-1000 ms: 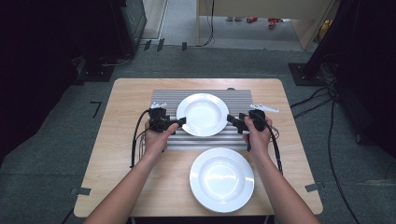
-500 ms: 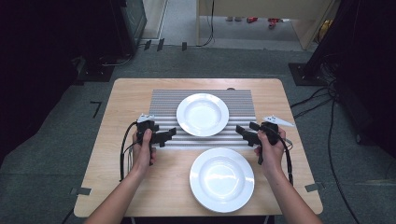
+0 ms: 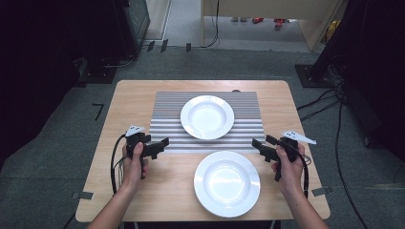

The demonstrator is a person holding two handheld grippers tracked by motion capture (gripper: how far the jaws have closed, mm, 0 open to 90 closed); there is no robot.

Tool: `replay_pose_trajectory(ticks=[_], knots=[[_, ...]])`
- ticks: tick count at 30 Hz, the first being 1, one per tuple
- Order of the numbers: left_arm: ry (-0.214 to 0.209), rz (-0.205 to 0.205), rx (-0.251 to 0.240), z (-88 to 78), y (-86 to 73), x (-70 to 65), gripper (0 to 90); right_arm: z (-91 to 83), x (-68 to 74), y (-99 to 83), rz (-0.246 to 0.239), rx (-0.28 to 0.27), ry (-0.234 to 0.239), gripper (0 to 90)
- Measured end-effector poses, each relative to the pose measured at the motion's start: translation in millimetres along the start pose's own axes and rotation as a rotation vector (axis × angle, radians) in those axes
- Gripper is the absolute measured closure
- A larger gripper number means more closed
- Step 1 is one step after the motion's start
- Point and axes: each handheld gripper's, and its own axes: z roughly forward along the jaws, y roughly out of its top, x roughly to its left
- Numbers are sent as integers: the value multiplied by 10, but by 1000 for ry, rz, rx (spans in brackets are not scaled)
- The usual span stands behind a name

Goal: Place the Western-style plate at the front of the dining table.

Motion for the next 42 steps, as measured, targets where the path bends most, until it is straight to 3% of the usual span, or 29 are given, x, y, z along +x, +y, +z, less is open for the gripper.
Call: replay_pose_trajectory(ticks=[7,17,22,33,40,42], knots=[[27,2,-6,-205,-154,98,155,-270,-117,-128,9,-12,-29,246],[57,1,10,-338,-363,193,155,-531,-260,-296,9,-11,-59,236],[75,0,4,-434,-433,255,155,-664,-354,-402,2,2,-95,226],[187,4,20,-671,-689,520,155,-905,-541,-610,-3,21,-171,211],[261,8,32,-862,-865,695,155,-1089,-668,-751,19,25,-218,209],[267,9,32,-885,-880,712,155,-1106,-675,-764,20,24,-224,208]])
